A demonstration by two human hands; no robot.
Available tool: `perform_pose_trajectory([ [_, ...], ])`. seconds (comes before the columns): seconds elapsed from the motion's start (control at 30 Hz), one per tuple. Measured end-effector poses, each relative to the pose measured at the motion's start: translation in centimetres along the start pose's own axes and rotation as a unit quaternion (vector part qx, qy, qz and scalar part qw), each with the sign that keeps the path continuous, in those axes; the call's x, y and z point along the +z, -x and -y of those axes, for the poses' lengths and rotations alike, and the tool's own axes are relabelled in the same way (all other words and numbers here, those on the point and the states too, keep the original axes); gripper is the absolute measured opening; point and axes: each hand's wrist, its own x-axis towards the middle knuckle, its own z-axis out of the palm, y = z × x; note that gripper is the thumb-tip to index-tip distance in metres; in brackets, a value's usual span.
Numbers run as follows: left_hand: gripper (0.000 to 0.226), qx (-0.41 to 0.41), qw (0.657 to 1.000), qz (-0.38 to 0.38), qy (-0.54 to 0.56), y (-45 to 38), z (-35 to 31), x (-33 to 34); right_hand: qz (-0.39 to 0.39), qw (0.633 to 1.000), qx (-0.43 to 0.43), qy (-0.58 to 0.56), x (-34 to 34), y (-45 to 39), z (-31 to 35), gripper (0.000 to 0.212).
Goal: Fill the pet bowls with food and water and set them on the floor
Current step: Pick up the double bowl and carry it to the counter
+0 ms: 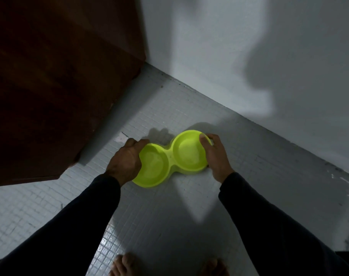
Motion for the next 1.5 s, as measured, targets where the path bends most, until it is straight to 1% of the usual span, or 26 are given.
perform_pose_trajectory([
  [0.07, 0.064, 0.009, 1.0, -0.011, 0.017, 0.0, -0.1, -0.3, -0.031, 0.999, -0.022, 0.005, 0.1, 0.6, -0.5, 0.017],
  [0.13, 0.064, 0.006, 0.996, -0.051, 0.076, 0.1, -0.3, -0.4, -0.052, 0.998, -0.04, 0.01, 0.0, 1.1, -1.1, 0.017],
  [0.17, 0.058, -0.011, 0.99, -0.071, 0.119, 0.1, -0.2, -0.3, -0.059, 0.997, -0.046, 0.004, 0.0, 1.2, -1.3, 0.017],
  [0.23, 0.043, -0.083, 0.968, -0.098, 0.218, -0.3, -0.2, -0.1, -0.068, 0.997, -0.046, -0.011, -0.1, 1.5, -1.4, 0.019],
  [0.3, 0.039, -0.154, 0.922, -0.092, 0.342, -0.3, -0.6, 0.1, -0.081, 0.996, -0.033, -0.029, -0.3, 1.6, -1.2, 0.022],
  [0.37, 0.031, -0.19, 0.857, -0.082, 0.471, 0.3, -1.0, 0.4, -0.089, 0.995, -0.017, -0.045, -0.3, 1.7, -1.0, 0.025],
  [0.4, 0.024, -0.198, 0.829, -0.078, 0.517, 0.6, -1.1, 0.6, -0.088, 0.995, -0.012, -0.046, -0.4, 1.7, -0.9, 0.026],
  [0.43, 0.021, -0.196, 0.811, -0.079, 0.546, 0.8, -1.3, 0.8, -0.087, 0.995, -0.01, -0.046, -0.4, 1.7, -0.8, 0.027],
  [0.5, 0.023, -0.184, 0.791, -0.09, 0.577, 1.0, -1.6, 1.1, -0.087, 0.995, -0.012, -0.045, -0.2, 1.7, -0.6, 0.026],
  [0.57, 0.037, -0.178, 0.783, -0.105, 0.586, 0.8, -2.0, 1.0, -0.089, 0.995, -0.02, -0.046, 0.0, 1.7, -0.3, 0.025],
  [0.63, 0.052, -0.172, 0.782, -0.116, 0.588, 0.5, -2.1, 0.8, -0.092, 0.994, -0.025, -0.045, 0.2, 1.6, -0.1, 0.028],
  [0.7, 0.056, -0.168, 0.779, -0.13, 0.589, 0.4, -2.0, 0.7, -0.095, 0.994, -0.029, -0.044, 0.3, 1.5, 0.1, 0.031],
  [0.97, 0.05, -0.156, 0.768, -0.173, 0.596, -0.3, -3.1, 0.3, -0.11, 0.992, -0.045, -0.043, -0.5, 1.5, 1.8, 0.031],
  [1.07, 0.039, -0.145, 0.769, -0.189, 0.593, -0.1, -3.8, -0.2, -0.114, 0.991, -0.052, -0.038, -0.9, 1.9, 2.7, 0.031],
  [1.13, 0.037, -0.148, 0.766, -0.19, 0.596, 0.4, -4.4, -0.8, -0.116, 0.991, -0.058, -0.04, -1.4, 2.7, 3.8, 0.029],
  [1.27, 0.032, -0.162, 0.759, -0.188, 0.602, 2.3, -6.8, -3.4, -0.115, 0.991, -0.053, -0.043, -3.0, 4.8, 6.7, 0.029],
  [1.37, 0.036, -0.154, 0.756, -0.199, 0.604, 4.1, -9.1, -6.1, -0.122, 0.991, -0.041, -0.042, -4.6, 6.9, 9.8, 0.031],
  [1.43, 0.03, -0.156, 0.752, -0.196, 0.609, 5.4, -10.9, -8.0, -0.127, 0.99, -0.043, -0.049, -5.7, 8.5, 12.1, 0.033],
  [1.5, 0.025, -0.158, 0.749, -0.188, 0.615, 7.1, -12.6, -10.1, -0.13, 0.989, -0.046, -0.05, -7.1, 10.2, 14.5, 0.041],
])
